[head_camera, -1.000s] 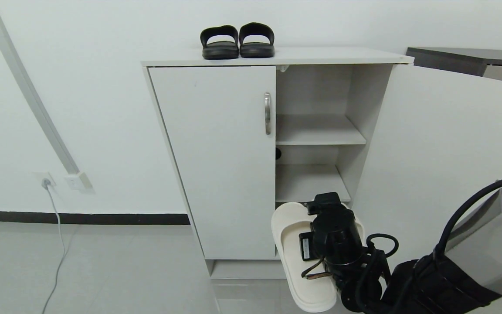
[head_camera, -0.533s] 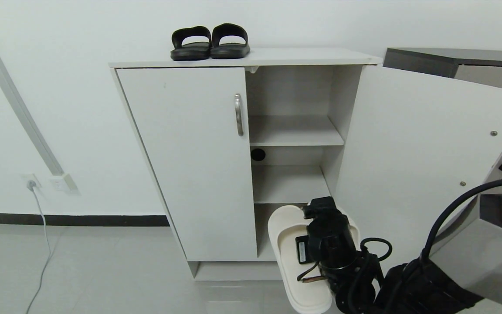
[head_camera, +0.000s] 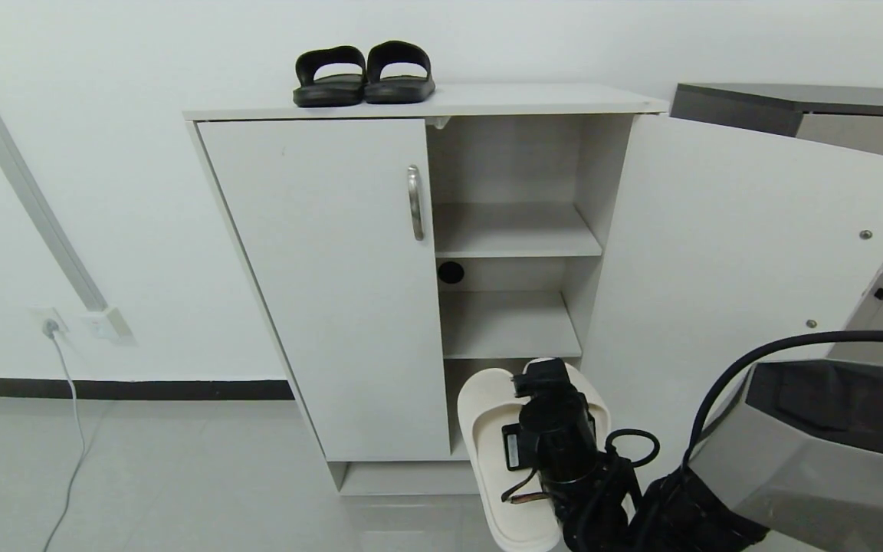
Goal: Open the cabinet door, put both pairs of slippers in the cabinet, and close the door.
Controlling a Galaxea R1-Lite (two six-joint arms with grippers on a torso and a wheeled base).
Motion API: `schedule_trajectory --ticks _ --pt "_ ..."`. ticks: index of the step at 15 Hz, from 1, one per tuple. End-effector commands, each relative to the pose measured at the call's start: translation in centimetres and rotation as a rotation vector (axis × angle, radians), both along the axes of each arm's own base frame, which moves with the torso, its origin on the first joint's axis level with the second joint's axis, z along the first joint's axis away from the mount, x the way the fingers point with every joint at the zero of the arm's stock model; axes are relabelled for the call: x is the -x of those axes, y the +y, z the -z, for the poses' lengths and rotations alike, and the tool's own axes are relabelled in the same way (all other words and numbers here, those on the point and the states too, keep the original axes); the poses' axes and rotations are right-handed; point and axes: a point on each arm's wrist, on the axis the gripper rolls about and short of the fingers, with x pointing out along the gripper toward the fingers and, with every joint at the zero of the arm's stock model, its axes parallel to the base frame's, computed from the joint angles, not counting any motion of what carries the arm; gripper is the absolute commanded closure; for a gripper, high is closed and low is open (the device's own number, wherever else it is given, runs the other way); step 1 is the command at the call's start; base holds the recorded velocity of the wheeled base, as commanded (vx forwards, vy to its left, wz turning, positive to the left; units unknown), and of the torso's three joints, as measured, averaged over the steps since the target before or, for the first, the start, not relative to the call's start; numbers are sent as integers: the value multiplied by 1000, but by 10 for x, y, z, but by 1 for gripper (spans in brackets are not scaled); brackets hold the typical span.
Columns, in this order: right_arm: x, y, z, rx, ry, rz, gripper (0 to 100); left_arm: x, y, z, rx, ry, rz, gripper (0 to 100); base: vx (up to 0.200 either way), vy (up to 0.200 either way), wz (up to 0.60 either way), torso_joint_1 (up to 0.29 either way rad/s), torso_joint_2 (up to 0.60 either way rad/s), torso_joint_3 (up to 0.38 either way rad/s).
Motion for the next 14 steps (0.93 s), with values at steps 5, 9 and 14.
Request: schedule_trajectory --ticks 5,9,14 --pt "-12 11 8 -11 -3 -8 100 0 0 0 0 2 0 100 0 0 0 0 0 0" --pt "-21 17 14 -17 -11 -3 100 0 0 0 0 2 0 100 0 0 0 0 0 0" --pt "-29 23 21 -15 -16 1 100 0 0 0 0 2 2 100 0 0 0 -1 0 -51"
